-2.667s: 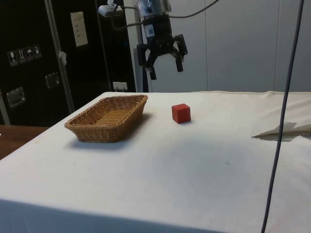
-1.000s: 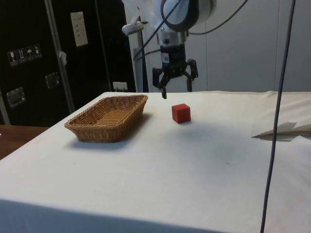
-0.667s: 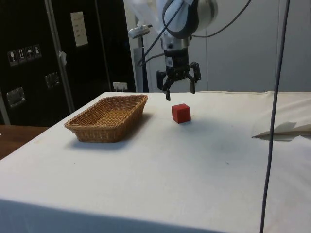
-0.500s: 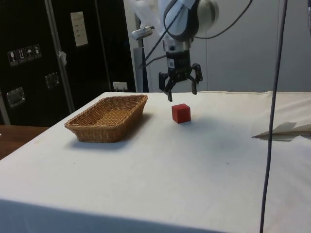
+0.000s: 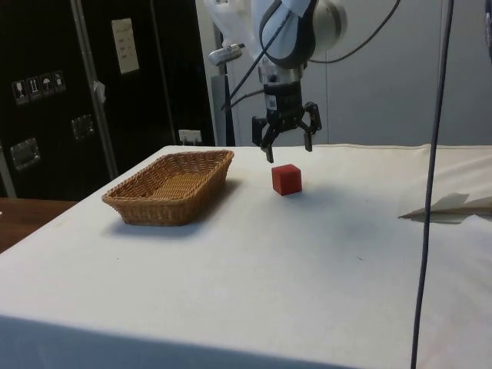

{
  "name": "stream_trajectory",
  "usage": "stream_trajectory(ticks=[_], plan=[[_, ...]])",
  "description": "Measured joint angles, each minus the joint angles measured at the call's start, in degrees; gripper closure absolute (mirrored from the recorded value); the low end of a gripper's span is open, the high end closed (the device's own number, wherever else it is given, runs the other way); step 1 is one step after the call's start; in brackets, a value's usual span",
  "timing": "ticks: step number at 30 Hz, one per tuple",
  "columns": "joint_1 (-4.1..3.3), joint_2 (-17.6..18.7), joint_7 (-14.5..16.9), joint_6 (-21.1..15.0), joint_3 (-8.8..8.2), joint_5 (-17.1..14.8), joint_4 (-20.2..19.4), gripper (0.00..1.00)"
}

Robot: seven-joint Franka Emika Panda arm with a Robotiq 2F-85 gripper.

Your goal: Pick up the cube and place it into the basket.

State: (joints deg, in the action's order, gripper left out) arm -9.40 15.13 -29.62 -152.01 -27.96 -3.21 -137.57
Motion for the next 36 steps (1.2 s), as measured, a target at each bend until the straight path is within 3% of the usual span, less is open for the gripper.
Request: stream_trajectory(ticks=[12,22,36], plan=[[-0.57,0.46,-3.27,0.00,1.38,0.00,0.00,0.00],[-0.69,1.26,-4.13,-0.11,1.60,-0.06,-0.23,0.00],[-0.63,4.18,-4.07,-5.10,2.01,-2.06,-1.09,0.00]])
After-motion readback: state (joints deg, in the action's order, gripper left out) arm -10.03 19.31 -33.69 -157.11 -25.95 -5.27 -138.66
